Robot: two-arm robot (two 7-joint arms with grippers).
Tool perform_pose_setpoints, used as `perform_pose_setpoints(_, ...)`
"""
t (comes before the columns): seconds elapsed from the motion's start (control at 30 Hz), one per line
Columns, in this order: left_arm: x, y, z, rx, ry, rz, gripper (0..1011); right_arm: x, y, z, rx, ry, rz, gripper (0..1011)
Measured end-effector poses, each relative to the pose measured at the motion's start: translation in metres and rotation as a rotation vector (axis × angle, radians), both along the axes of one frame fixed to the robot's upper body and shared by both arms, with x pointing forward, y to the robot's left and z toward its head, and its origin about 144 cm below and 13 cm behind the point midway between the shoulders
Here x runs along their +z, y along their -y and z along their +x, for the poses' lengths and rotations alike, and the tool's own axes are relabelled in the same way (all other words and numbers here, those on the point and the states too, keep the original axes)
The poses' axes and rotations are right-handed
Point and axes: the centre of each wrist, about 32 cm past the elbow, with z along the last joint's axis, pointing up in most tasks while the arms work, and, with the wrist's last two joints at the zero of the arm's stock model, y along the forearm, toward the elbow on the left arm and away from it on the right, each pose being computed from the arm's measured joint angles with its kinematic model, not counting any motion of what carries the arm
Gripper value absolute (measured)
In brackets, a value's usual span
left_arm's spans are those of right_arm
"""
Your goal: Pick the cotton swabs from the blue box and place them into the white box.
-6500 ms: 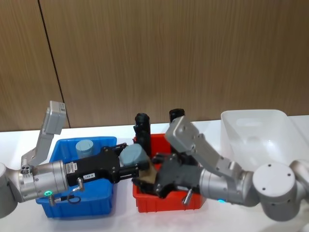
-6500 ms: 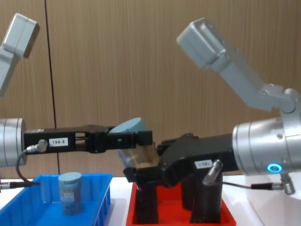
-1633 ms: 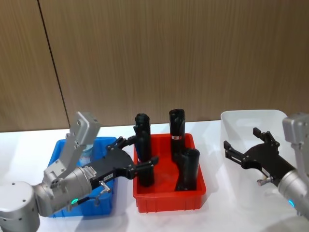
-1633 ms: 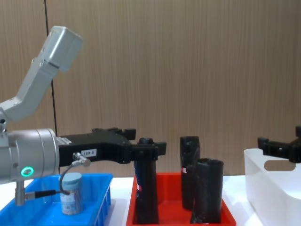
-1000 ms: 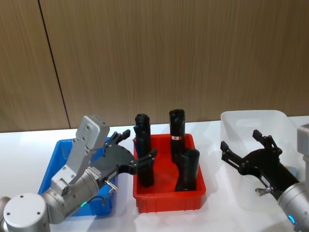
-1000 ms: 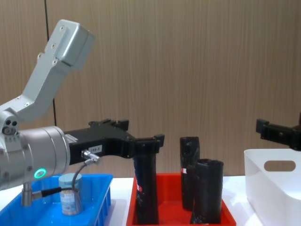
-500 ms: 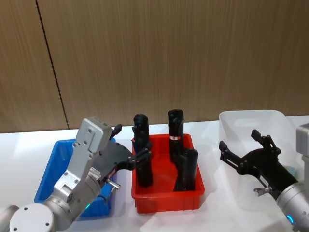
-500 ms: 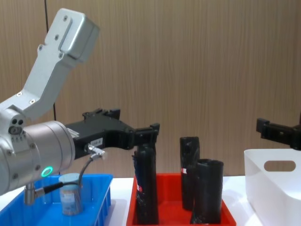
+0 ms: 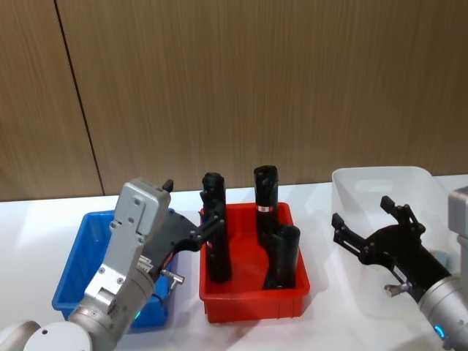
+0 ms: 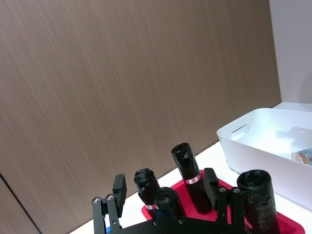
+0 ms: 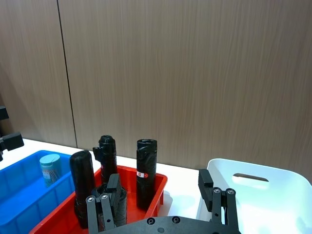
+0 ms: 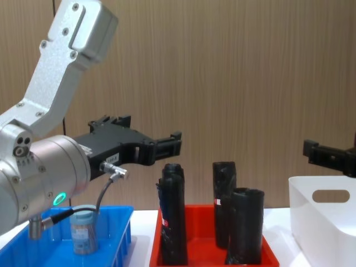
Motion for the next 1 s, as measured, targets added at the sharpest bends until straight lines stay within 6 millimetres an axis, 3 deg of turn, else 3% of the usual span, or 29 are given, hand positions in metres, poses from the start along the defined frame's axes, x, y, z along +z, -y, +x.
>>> perform_pose_setpoints(1.0,0.0004,0.0006,-0.0009,0.009,0.005,-0.001,1004,0.0002,0.0013,0.0026,0.045,-0.033,-0.007,1002)
